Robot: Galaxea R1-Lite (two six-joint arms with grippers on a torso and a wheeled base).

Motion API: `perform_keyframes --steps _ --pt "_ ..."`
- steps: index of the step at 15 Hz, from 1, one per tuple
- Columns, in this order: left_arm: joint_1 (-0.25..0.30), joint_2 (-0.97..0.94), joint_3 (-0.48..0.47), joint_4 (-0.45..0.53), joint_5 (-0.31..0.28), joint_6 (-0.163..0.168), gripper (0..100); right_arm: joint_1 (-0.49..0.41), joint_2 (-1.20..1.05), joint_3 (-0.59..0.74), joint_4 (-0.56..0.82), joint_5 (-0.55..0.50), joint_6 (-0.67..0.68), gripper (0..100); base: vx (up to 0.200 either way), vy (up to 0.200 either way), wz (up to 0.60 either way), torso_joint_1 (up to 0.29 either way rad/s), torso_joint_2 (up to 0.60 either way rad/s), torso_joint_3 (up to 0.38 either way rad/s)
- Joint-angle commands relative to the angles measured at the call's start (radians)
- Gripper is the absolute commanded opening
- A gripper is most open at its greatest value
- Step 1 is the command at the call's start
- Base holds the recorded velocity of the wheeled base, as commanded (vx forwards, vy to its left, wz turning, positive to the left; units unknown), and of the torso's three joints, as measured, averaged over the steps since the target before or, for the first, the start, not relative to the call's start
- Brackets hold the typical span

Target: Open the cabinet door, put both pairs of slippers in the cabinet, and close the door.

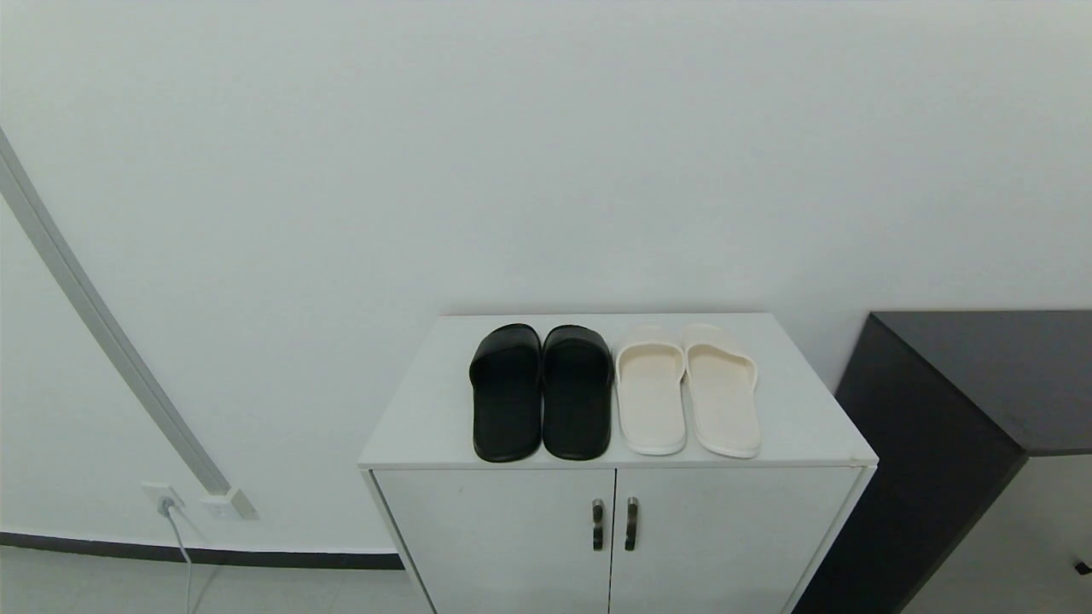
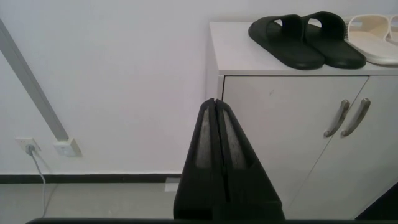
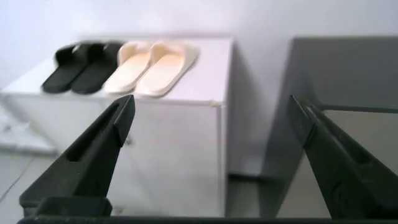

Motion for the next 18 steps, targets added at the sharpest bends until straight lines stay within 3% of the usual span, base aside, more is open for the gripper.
perform_keyframes --steps 1,4,7,9,16,18 --pt "0.0 0.001 0.0 0.0 0.001 0.0 0 0.062 0.376 -0.012 -0.14 0.069 0.013 100 0.0 0.0 0.0 0.0 0.0 0.0" --pt "0.0 0.001 0.0 0.0 0.0 0.0 0 0.201 0.608 -0.012 -0.326 0.021 0.081 100 0.0 0.0 0.0 0.0 0.0 0.0" --pt "0.0 0.001 -0.002 0.0 0.0 -0.01 0 0.408 0.844 -0.023 -0.539 -0.158 0.173 100 0.0 0.0 0.0 0.0 0.0 0.0" --pt "0.0 0.001 -0.002 0.0 0.0 -0.017 0 0.484 0.976 -0.072 -0.643 -0.243 0.217 100 0.0 0.0 0.0 0.0 0.0 0.0" --pt "0.0 0.001 -0.002 0.0 0.0 -0.017 0 0.722 1.229 -0.356 -0.657 -0.537 0.22 100 0.0 0.0 0.0 0.0 0.0 0.0" --pt "0.0 0.001 -0.002 0.0 0.0 -0.017 0 0.751 1.332 -0.432 -0.657 -0.603 0.222 100 0.0 0.0 0.0 0.0 0.0 0.0"
